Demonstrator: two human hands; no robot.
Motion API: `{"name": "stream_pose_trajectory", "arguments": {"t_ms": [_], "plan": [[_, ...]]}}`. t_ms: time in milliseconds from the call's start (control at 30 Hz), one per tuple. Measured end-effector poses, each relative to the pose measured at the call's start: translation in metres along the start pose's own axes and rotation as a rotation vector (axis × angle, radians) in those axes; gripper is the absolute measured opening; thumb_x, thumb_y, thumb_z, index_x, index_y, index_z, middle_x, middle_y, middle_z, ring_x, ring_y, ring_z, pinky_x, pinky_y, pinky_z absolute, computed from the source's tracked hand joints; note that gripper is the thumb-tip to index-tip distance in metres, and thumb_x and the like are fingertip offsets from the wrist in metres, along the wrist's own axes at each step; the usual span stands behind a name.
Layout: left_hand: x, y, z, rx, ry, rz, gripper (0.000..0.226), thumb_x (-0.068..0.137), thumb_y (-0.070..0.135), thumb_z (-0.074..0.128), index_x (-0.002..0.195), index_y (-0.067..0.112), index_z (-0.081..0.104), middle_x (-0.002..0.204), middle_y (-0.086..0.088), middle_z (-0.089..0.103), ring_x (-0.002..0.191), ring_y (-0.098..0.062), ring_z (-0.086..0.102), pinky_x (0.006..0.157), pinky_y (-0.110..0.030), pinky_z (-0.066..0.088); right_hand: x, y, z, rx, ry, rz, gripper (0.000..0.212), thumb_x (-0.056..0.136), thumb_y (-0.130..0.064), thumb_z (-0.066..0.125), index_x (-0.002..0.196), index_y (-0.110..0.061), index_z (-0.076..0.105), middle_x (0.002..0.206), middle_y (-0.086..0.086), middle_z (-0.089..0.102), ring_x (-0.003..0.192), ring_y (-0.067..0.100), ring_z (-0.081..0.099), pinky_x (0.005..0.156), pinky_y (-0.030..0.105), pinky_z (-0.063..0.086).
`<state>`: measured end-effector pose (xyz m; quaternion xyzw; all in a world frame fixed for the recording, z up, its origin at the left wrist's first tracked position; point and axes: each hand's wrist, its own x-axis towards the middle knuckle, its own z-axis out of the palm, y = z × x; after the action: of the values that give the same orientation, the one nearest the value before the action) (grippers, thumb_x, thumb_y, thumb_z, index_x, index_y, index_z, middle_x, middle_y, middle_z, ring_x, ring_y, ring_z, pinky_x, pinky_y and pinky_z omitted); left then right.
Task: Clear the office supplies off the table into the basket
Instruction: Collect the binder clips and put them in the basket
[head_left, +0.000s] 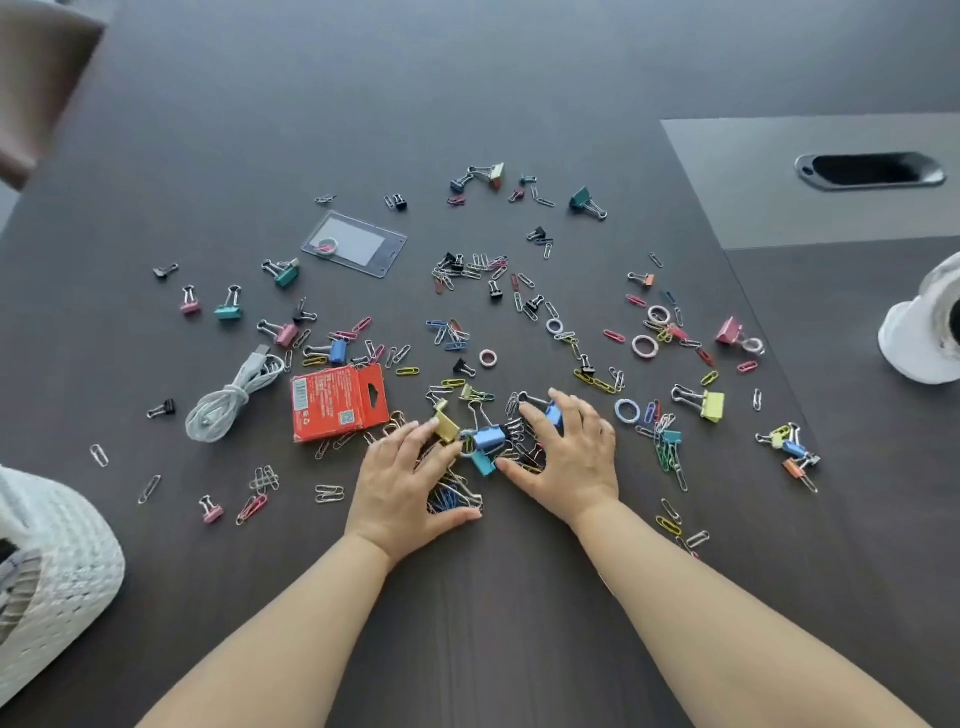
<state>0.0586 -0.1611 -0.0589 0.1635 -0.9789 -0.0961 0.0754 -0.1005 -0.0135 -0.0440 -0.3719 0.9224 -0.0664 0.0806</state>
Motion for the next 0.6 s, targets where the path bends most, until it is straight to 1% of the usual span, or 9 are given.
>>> {"name": "stream_pose_trajectory", "arguments": {"t_ms": [67,133,233,300,400,433,500,533,600], "plan": [[0.000,-0.001,0.001,-0.004,0.033,-0.007,0.072,0.065,0.077,0.045,0.115,0.027,0.062,0.126,-0.005,0.049,0.112,-0.027,0.044,0.089,-0.044,0.042,-0.001,0.001,0.005,0.003,0.091,-0.047,0.064,0.068,-0.071,0.038,0.114,-0.031,0.059,0.122,0.006,0.054,0.111,0.022,0.035,0.088,0.043,0.043],[0.000,-0.001,0.001,-0.010,0.078,-0.037,0.065,0.068,0.074,0.045,0.110,0.028,0.065,0.119,-0.001,0.045,0.104,-0.025,0.045,0.084,-0.042,0.044,-0.003,0.002,0.007,0.018,0.151,-0.089,0.052,0.071,-0.064,0.043,0.102,-0.028,0.063,0.103,0.005,0.058,0.093,0.021,0.043,0.071,0.036,0.050],[0.000,-0.001,0.002,-0.015,0.167,-0.050,0.055,0.072,0.067,0.046,0.101,0.026,0.069,0.108,0.000,0.044,0.095,-0.024,0.044,0.076,-0.041,0.049,-0.005,-0.002,0.004,0.056,0.187,-0.131,0.039,0.073,-0.054,0.046,0.088,-0.022,0.063,0.084,0.005,0.055,0.068,0.022,0.053,0.048,0.029,0.049],[-0.001,0.000,0.002,-0.009,0.202,-0.036,0.051,0.073,0.064,0.048,0.098,0.025,0.071,0.104,0.000,0.044,0.092,-0.023,0.044,0.072,-0.039,0.049,-0.007,-0.006,0.004,0.040,0.215,-0.152,0.037,0.075,-0.050,0.046,0.081,-0.018,0.064,0.075,0.005,0.054,0.058,0.021,0.054,0.039,0.027,0.045],[-0.001,0.001,0.000,-0.011,0.227,-0.022,0.048,0.073,0.063,0.051,0.095,0.024,0.069,0.099,0.000,0.047,0.082,-0.023,0.047,0.063,-0.033,0.050,-0.011,-0.009,0.001,-0.010,0.209,-0.159,0.034,0.078,-0.046,0.045,0.075,-0.017,0.064,0.070,0.005,0.053,0.054,0.020,0.054,0.033,0.024,0.038],[-0.002,0.002,-0.001,-0.003,0.216,-0.013,0.047,0.073,0.062,0.051,0.093,0.024,0.068,0.096,-0.001,0.049,0.076,-0.023,0.049,0.058,-0.031,0.049,-0.012,-0.010,0.001,-0.020,0.202,-0.165,0.031,0.078,-0.044,0.049,0.074,-0.017,0.063,0.070,0.006,0.053,0.053,0.021,0.054,0.032,0.023,0.037],[-0.002,0.007,-0.008,0.058,0.128,0.020,0.047,0.072,0.062,0.051,0.089,0.022,0.069,0.089,-0.003,0.056,0.065,-0.023,0.054,0.047,-0.027,0.046,-0.016,-0.010,0.000,-0.020,0.149,-0.173,0.023,0.072,-0.036,0.069,0.075,-0.015,0.063,0.070,0.008,0.054,0.051,0.022,0.054,0.032,0.023,0.038],[-0.002,0.009,-0.012,0.088,0.067,0.032,0.046,0.070,0.062,0.053,0.086,0.022,0.070,0.085,-0.004,0.058,0.061,-0.022,0.055,0.041,-0.025,0.045,-0.018,-0.009,0.000,-0.019,0.120,-0.186,0.026,0.066,-0.033,0.078,0.075,-0.014,0.063,0.071,0.009,0.054,0.050,0.022,0.054,0.032,0.023,0.038],[-0.002,0.010,-0.023,0.100,-0.039,0.012,0.045,0.059,0.060,0.070,0.080,0.020,0.069,0.079,-0.007,0.060,0.055,-0.021,0.056,0.034,-0.023,0.043,-0.022,-0.007,-0.005,-0.004,0.038,-0.186,0.032,0.063,-0.031,0.083,0.078,-0.012,0.062,0.075,0.011,0.054,0.050,0.025,0.056,0.037,0.026,0.042]]}}
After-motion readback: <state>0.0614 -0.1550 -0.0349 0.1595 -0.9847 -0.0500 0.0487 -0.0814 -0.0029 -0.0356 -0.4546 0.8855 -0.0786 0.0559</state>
